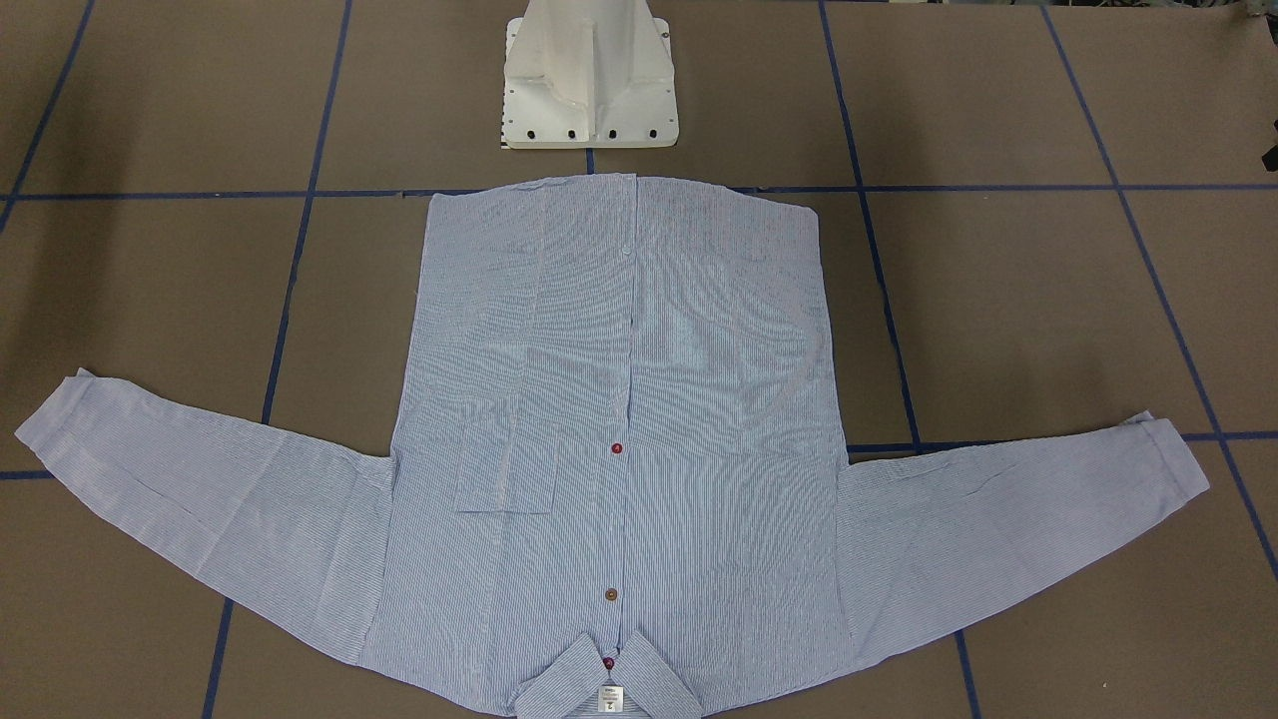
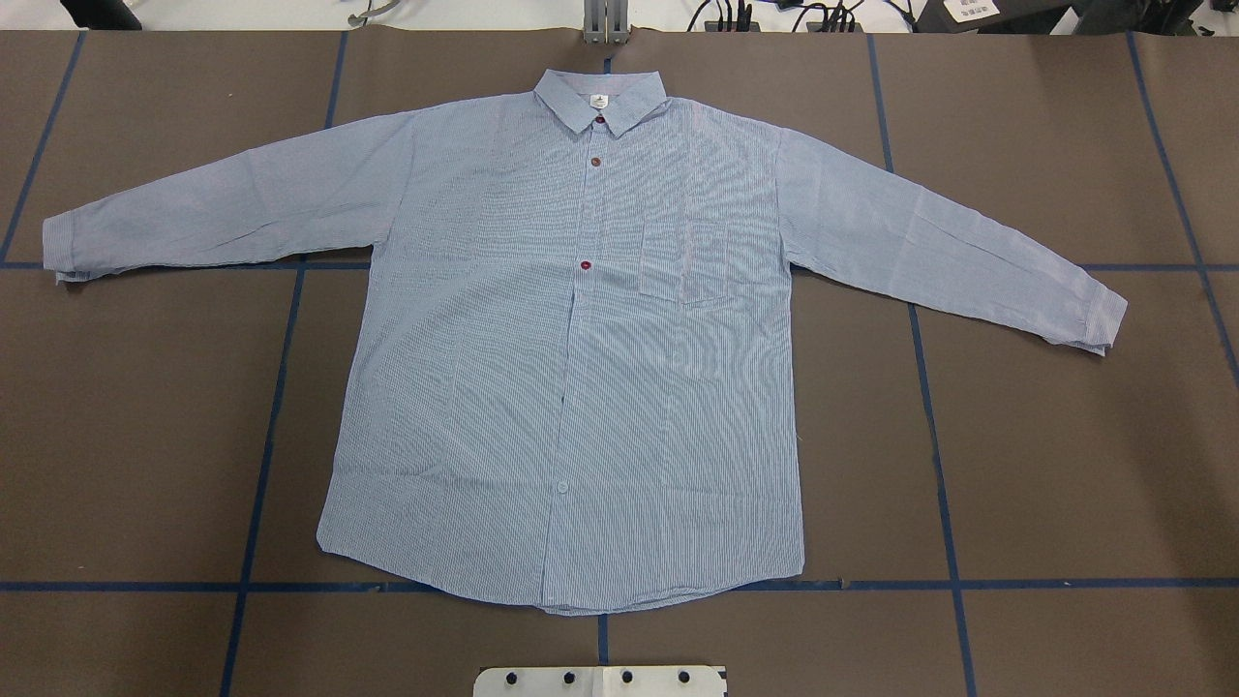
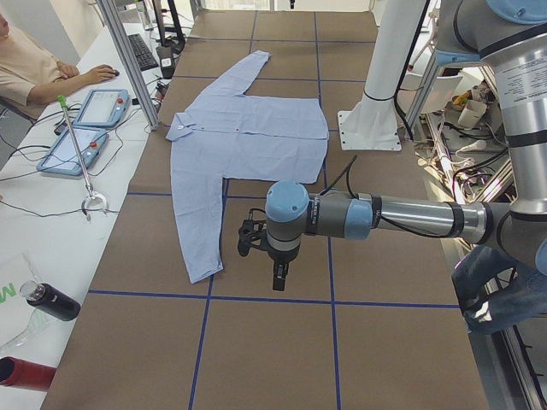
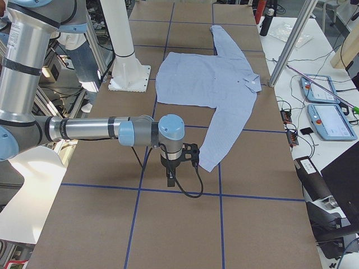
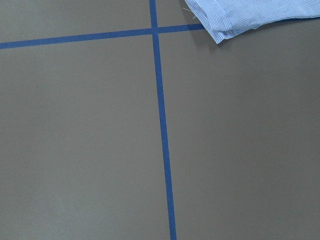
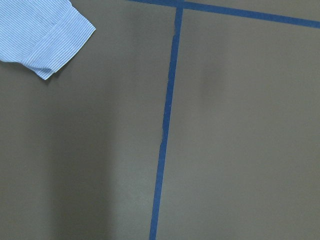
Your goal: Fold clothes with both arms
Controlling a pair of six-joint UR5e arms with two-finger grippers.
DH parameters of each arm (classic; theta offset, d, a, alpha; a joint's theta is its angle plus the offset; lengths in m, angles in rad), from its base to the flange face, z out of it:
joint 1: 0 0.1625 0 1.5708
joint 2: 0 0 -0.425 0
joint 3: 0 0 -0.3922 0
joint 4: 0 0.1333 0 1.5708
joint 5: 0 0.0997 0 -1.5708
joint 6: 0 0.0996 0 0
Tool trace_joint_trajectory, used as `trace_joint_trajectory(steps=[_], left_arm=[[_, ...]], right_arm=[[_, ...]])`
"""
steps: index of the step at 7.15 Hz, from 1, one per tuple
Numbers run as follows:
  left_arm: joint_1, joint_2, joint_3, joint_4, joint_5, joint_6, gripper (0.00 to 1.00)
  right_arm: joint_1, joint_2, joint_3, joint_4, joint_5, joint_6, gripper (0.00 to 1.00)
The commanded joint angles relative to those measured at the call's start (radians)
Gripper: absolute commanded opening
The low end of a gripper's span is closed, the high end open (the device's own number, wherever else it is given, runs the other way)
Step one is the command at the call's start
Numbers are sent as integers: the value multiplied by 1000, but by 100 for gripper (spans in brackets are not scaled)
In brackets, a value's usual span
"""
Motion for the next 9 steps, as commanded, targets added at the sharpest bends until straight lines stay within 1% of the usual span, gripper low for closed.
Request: trace_joint_trajectory(steps=[1, 2, 3, 6, 7, 8, 9], left_arm=[[0, -4, -8, 0, -2, -3, 100], [0, -6, -40, 0, -2, -6, 100], [0, -14, -45, -2, -2, -5, 100], [0, -18, -34, -98, 0, -3, 100], [0, -33, -38, -113, -11, 3, 100], [0, -55, -35, -133, -2, 6, 100], [2, -61, -32, -193, 0, -1, 100]], right_arm=[[0, 0, 0, 0, 0, 0, 100], [0, 0, 0, 0, 0, 2, 100], [0, 1, 2, 0, 0, 2, 100], [-1, 9, 3, 0, 2, 2, 100], [-1, 18, 11, 9, 18, 2, 100], [-1, 44, 10, 79, 55, 5, 100], [-1, 84, -18, 177, 49, 5, 100]])
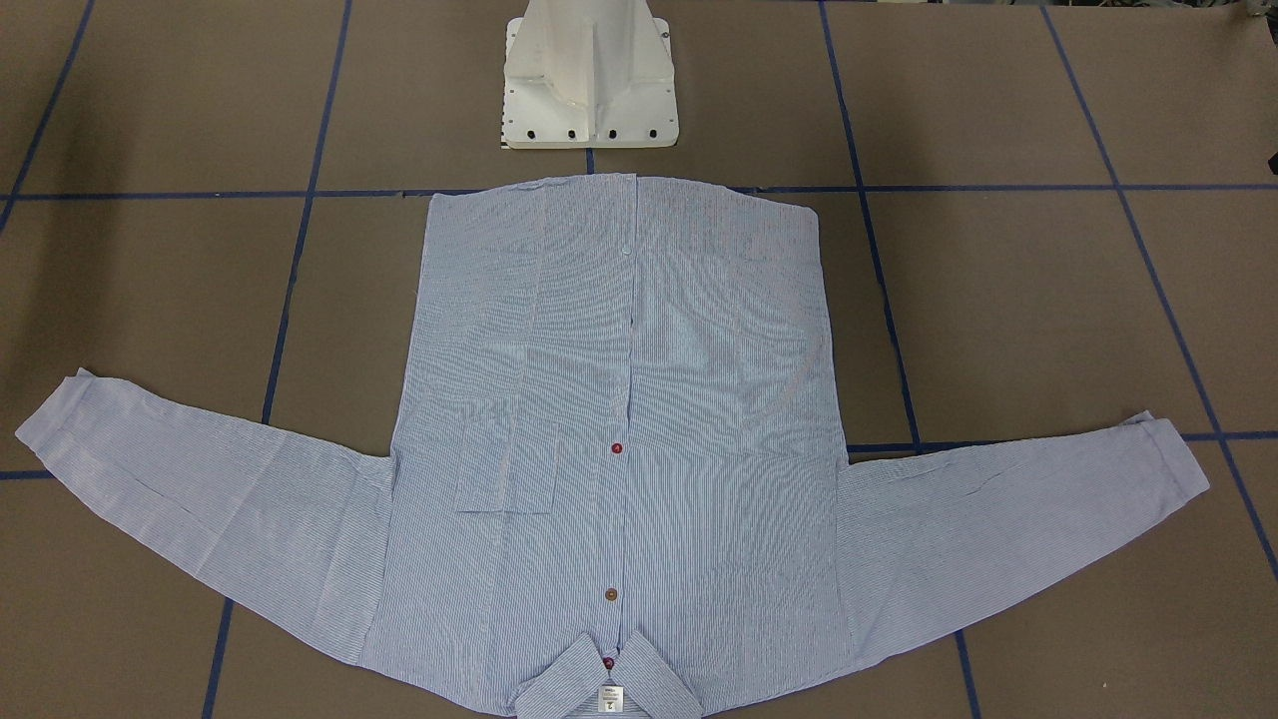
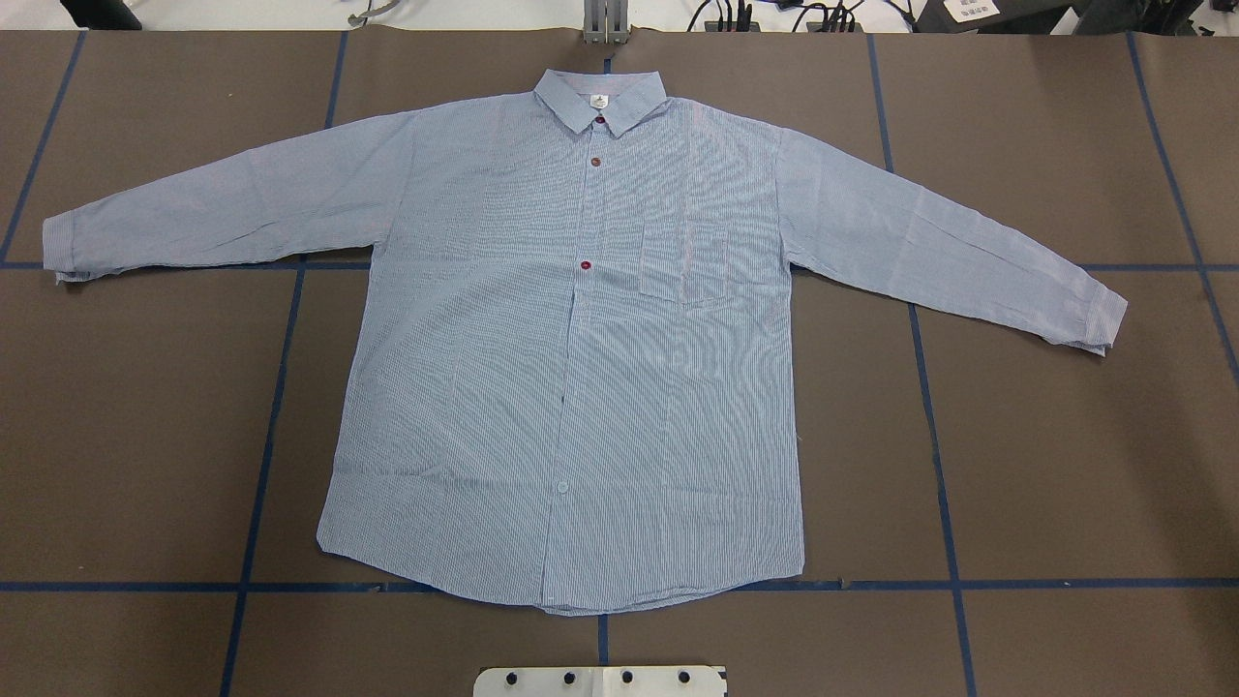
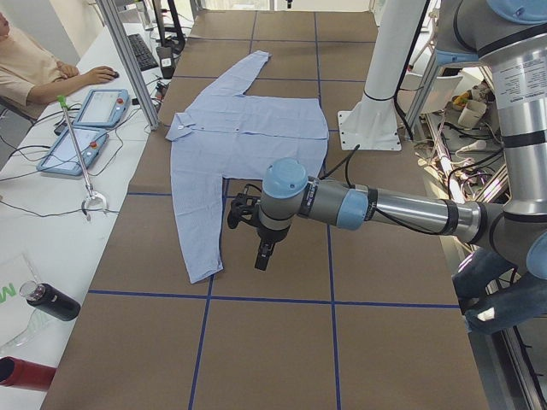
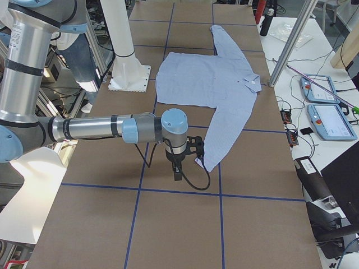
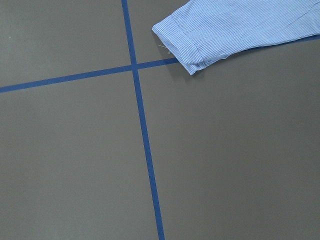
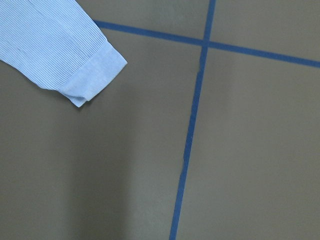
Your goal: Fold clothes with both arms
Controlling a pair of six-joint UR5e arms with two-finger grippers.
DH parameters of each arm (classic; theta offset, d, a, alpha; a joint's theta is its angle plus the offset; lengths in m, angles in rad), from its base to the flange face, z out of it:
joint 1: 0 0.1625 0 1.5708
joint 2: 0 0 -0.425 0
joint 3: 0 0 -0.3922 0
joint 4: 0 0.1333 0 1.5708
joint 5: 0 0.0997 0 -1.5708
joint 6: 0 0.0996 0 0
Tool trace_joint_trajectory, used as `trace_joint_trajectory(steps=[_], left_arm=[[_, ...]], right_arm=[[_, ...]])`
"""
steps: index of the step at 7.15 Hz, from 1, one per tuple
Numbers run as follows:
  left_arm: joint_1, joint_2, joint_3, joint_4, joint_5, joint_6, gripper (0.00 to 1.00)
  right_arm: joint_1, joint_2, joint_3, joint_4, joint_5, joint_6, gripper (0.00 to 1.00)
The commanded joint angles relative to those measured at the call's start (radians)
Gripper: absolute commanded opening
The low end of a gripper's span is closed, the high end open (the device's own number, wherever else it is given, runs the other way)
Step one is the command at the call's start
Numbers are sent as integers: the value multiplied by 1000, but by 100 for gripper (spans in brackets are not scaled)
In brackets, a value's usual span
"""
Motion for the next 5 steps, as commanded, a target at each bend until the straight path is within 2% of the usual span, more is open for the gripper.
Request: trace_joint_trajectory(steps=[1, 2, 3, 4, 5], left_arm=[[3, -80, 14, -90, 7, -12, 100], [3, -192, 58, -163, 9, -9, 100], [3, -229, 107, -211, 8, -12, 100], [4, -257, 168, -255, 3, -13, 100], [4, -260, 189, -288, -2, -36, 100]], right_arm=[[0, 93, -62, 154, 9, 3, 100], [0, 136, -93, 156, 15, 71, 100], [0, 145, -106, 189, 17, 166, 100], [-29, 142, -107, 272, -3, 183, 100], [-73, 145, -109, 315, -8, 314, 100]])
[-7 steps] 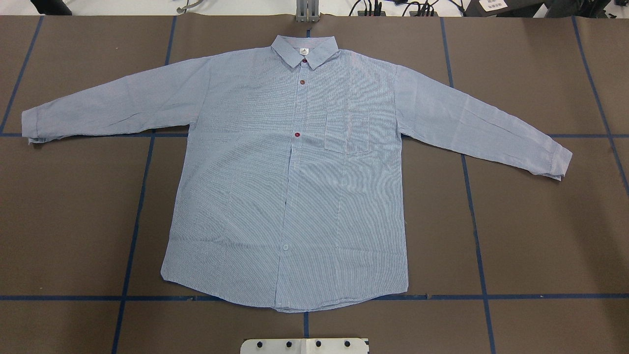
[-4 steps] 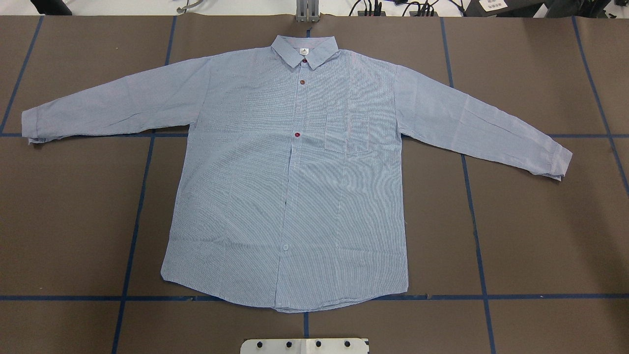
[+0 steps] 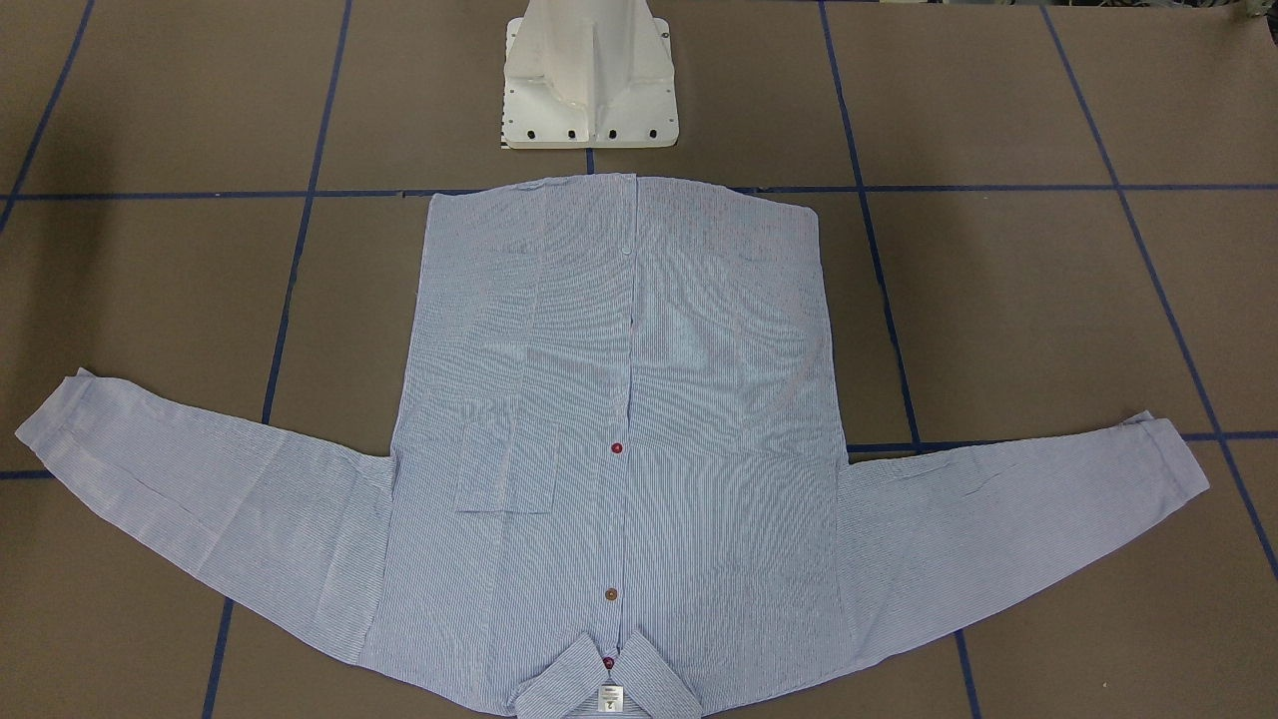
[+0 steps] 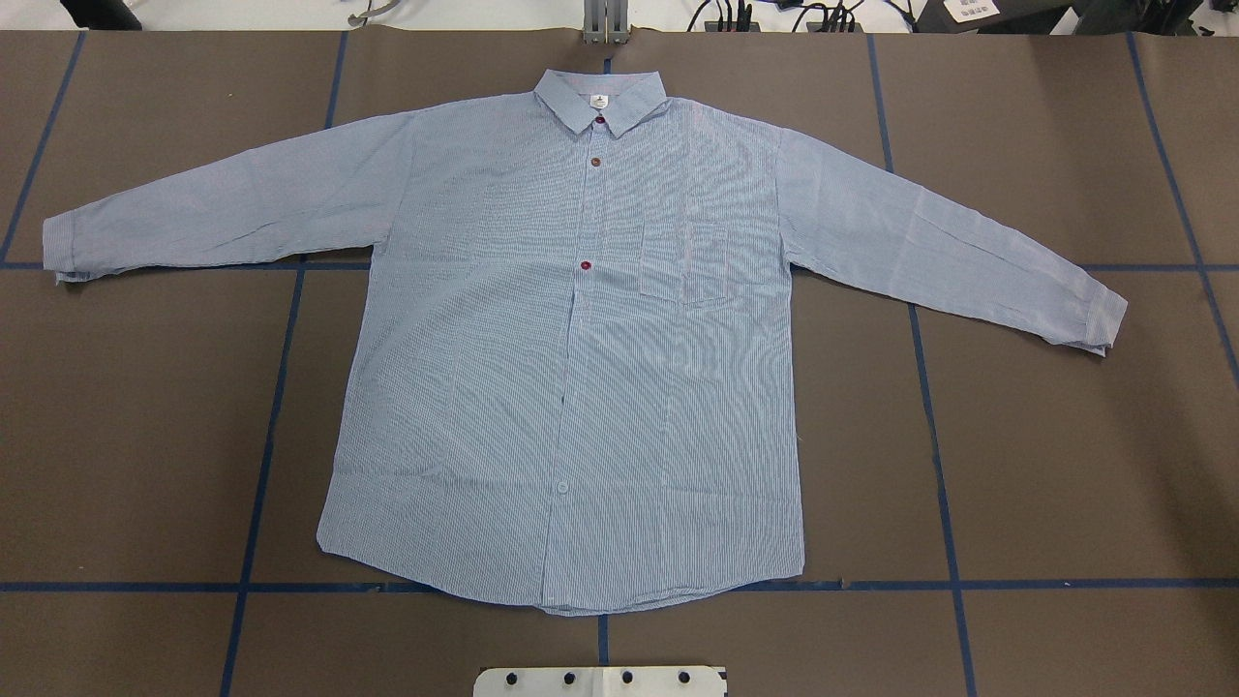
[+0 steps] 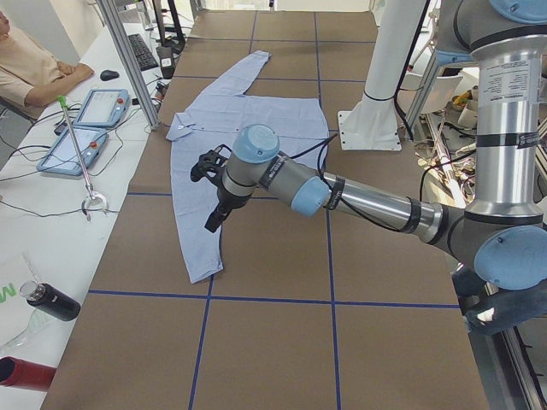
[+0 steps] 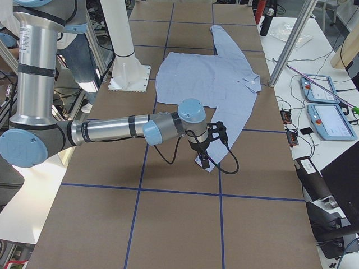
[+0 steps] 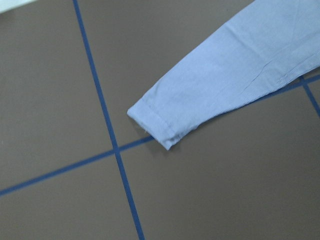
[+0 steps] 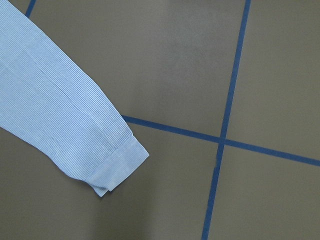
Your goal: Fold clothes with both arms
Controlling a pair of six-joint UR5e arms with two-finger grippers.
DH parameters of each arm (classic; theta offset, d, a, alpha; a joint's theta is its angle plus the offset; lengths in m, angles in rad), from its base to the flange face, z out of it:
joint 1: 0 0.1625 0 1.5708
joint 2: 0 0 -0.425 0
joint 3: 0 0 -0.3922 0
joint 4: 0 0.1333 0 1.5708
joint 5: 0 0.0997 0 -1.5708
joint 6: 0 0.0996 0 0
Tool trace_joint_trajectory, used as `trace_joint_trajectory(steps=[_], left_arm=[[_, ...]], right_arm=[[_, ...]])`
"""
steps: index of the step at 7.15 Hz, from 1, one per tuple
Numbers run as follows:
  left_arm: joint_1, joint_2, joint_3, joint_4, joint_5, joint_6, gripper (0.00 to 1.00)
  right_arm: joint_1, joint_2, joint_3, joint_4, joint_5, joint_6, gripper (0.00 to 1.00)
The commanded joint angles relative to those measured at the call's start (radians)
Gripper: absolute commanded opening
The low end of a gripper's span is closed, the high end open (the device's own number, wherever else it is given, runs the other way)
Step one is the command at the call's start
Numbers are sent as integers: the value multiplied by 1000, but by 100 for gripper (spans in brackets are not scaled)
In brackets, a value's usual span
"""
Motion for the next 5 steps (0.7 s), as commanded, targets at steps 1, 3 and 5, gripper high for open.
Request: trace_joint_trajectory(steps=[1, 3, 5], left_arm=[[1, -21, 42, -50, -5, -22, 100], [1, -21, 37, -52, -5, -22, 100], [1, -20, 40, -69, -5, -22, 100]], right_arm=[[-124, 8, -3, 108, -19, 279, 100], [-337, -4, -22, 307, -216, 644, 100], [-426, 5, -211, 615, -297, 783, 94]])
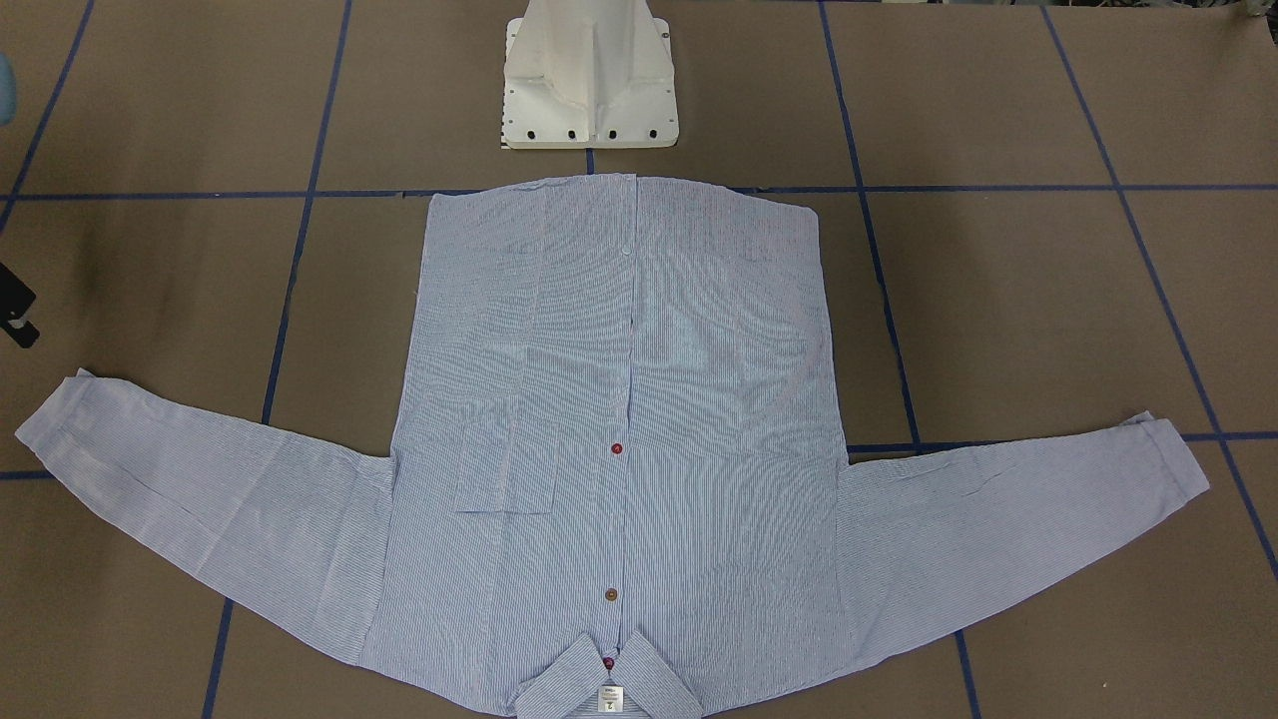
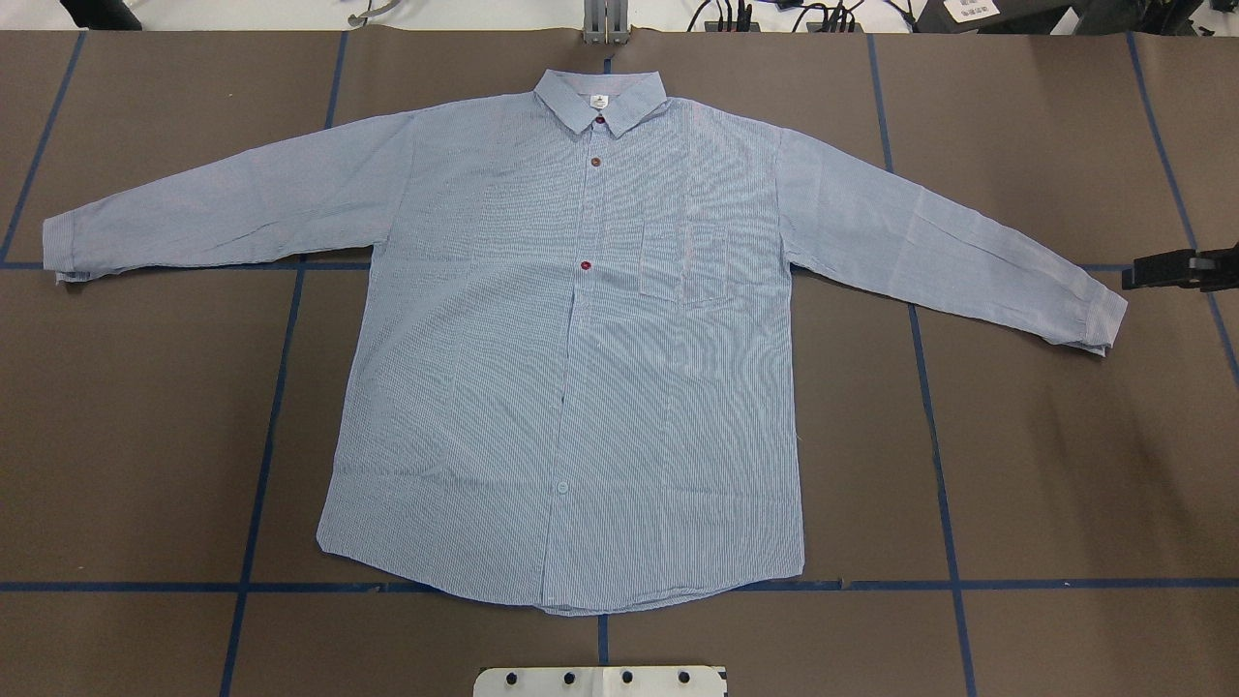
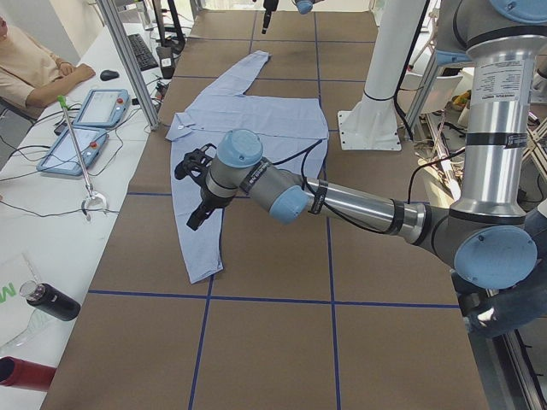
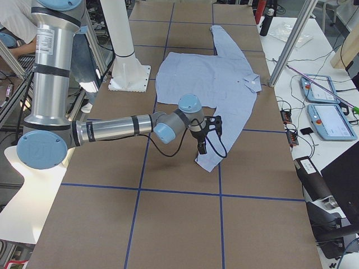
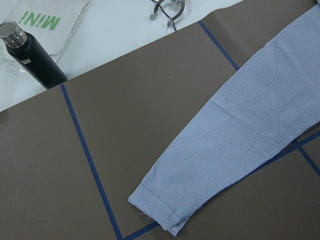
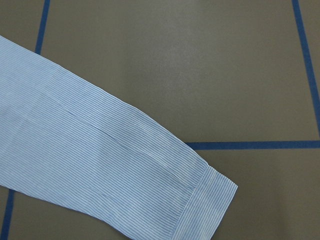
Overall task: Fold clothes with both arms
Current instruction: 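Lower the right gripper to the cuff nearest it and grasp it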
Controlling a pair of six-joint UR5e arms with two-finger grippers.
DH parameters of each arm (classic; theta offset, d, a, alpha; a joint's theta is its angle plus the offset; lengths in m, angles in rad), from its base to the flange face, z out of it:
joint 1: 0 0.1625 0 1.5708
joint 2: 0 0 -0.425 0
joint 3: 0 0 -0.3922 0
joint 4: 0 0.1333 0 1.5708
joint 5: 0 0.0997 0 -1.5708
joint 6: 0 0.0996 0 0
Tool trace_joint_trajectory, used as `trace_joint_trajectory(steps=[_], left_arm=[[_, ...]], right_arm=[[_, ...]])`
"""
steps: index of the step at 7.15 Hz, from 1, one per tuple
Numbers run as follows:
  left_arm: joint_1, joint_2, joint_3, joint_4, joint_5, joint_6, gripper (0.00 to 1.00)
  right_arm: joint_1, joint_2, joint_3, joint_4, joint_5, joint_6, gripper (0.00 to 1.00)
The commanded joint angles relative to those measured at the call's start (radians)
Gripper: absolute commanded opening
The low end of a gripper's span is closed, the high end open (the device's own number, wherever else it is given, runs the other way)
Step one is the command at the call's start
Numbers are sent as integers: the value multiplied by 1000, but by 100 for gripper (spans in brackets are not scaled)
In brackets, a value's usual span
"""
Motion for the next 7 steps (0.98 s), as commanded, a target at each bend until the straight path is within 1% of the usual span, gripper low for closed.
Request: trace_joint_trajectory(steps=[1, 2, 3, 5, 7], left_arm=[[0, 1, 0, -7, 0, 0, 100], [0, 1, 0, -7, 0, 0, 100], [0, 4, -1, -7, 0, 0, 100], [0, 6, -1, -7, 0, 0, 100], [0, 12, -1, -7, -2, 0, 100]], right_arm=[[-68, 8, -154, 276, -47, 184, 84], [-79, -3, -159, 279, -53, 197, 68], [-89, -8, -159, 280, -59, 226, 60], [-125, -15, -192, 280, -111, 246, 57], [-140, -26, -200, 281, -125, 246, 55]])
